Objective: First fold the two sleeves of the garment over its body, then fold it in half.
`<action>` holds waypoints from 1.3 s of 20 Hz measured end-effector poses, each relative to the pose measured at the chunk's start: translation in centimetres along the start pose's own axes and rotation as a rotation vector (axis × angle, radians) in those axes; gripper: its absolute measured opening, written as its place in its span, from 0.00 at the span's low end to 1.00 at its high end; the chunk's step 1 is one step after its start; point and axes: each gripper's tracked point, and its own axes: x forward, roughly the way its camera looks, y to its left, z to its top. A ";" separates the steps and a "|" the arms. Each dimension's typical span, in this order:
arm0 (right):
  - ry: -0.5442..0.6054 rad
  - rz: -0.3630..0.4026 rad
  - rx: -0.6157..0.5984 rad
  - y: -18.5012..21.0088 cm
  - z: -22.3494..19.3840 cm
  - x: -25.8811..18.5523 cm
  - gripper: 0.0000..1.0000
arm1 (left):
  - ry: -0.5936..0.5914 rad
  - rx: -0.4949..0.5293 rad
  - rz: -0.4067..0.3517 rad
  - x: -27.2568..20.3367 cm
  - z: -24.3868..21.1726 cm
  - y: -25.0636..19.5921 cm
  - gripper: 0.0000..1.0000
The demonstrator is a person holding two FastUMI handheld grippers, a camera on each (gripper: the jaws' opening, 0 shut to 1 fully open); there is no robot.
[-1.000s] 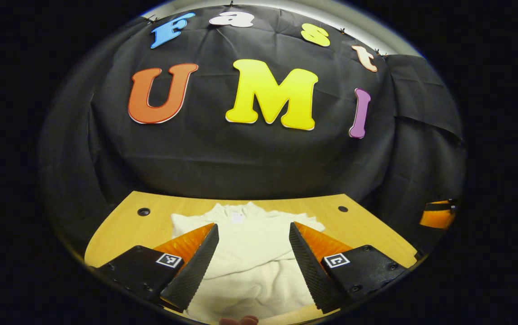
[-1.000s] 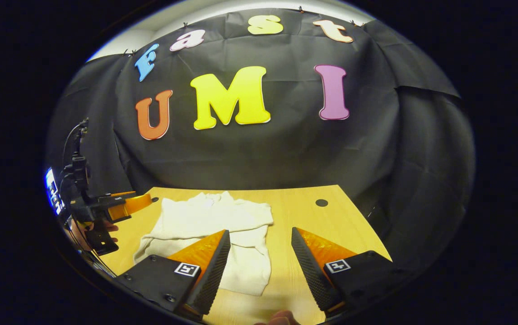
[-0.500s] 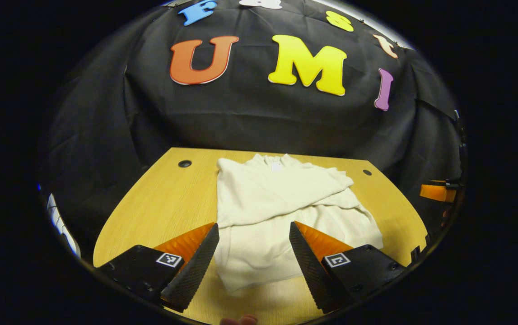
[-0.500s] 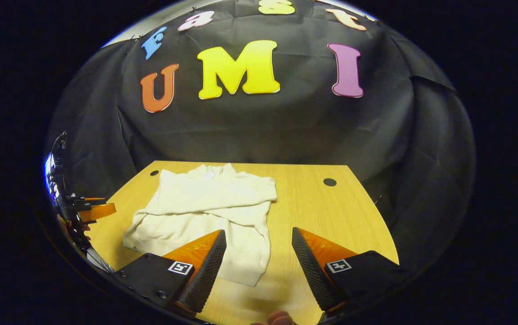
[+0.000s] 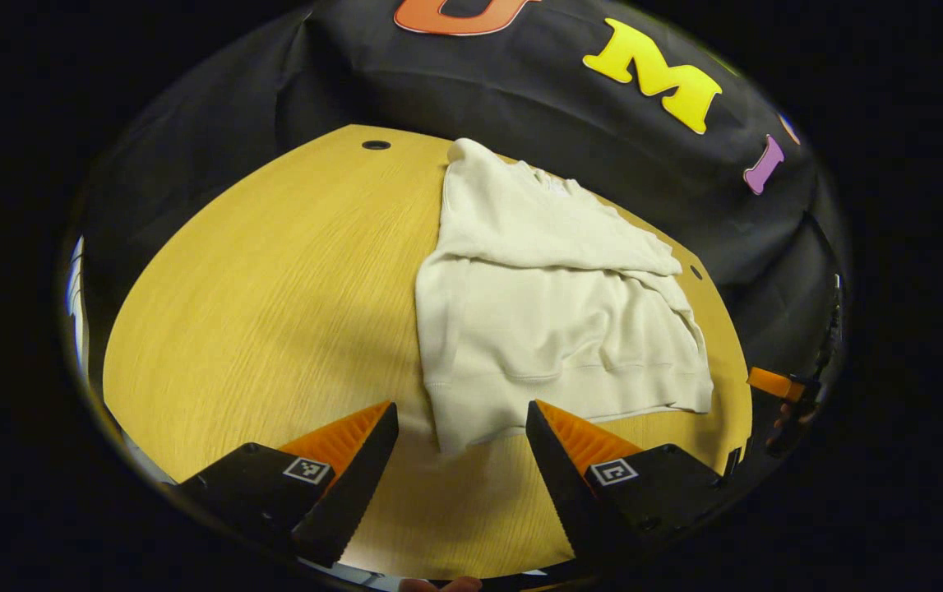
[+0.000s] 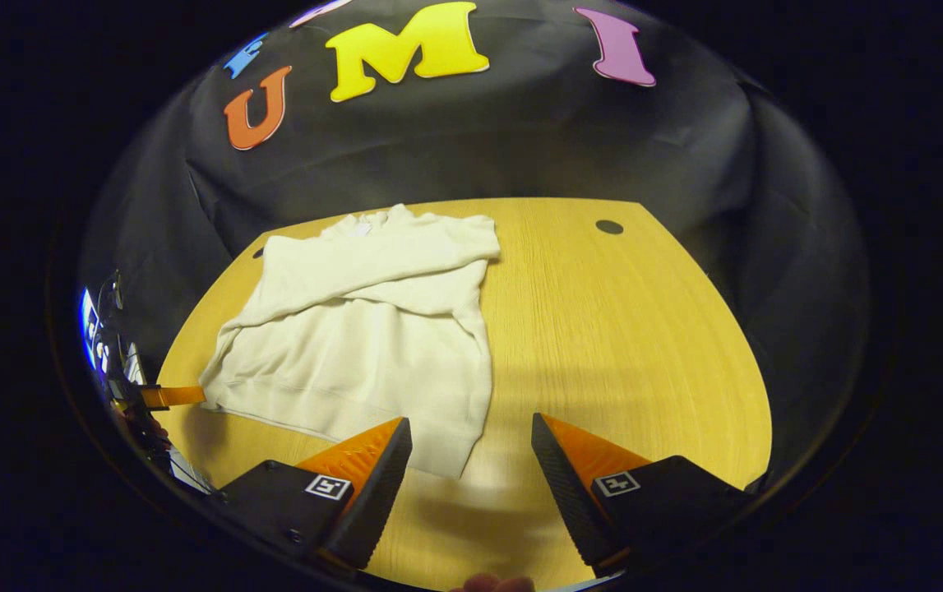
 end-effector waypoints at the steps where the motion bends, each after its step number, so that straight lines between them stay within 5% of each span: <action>1: 0.018 0.004 0.010 0.2 -0.5 0.8 0.90 | 0.011 -0.002 -0.011 0.3 -0.2 -0.3 0.99; 11: 0.104 -0.029 -0.031 3.7 -3.3 6.3 0.90 | 0.000 -0.127 -0.009 2.8 2.3 -1.8 0.95; 13: 0.110 -0.052 -0.048 3.7 -3.5 6.4 0.96 | 0.018 -0.130 0.046 3.0 2.2 -0.8 0.86; 16: 0.096 -0.040 -0.052 4.0 -3.7 6.7 0.96 | 0.027 -0.121 0.138 2.8 2.0 1.0 0.55; 17: 0.086 -0.038 -0.049 4.0 -3.4 6.6 0.87 | 0.024 -0.125 0.157 2.8 1.9 1.4 0.46; 18: 0.085 -0.036 -0.039 4.0 -3.3 6.7 0.82 | 0.010 -0.133 0.153 3.0 2.1 1.1 0.18; 20: 0.079 -0.025 0.003 4.4 -3.3 6.7 0.66 | -0.007 -0.133 0.146 2.8 2.0 1.0 0.17; 21: 0.075 -0.011 0.021 4.8 -3.2 6.9 0.46 | -0.015 -0.142 0.138 2.9 2.0 1.1 0.16; 22: 0.083 -0.012 0.040 5.0 -3.3 7.0 0.40 | -0.018 -0.155 0.122 2.9 2.2 0.9 0.13; 23: 0.080 0.012 0.055 5.4 -3.1 6.8 0.20 | -0.021 -0.164 0.105 2.8 2.2 0.7 0.10; 25: 0.101 0.031 0.073 5.5 -3.2 6.7 0.07 | -0.018 -0.165 0.080 2.3 2.2 0.5 0.11; 26: 0.108 0.040 0.088 5.5 -3.0 6.7 0.09 | -0.031 -0.154 0.077 2.1 2.5 0.3 0.04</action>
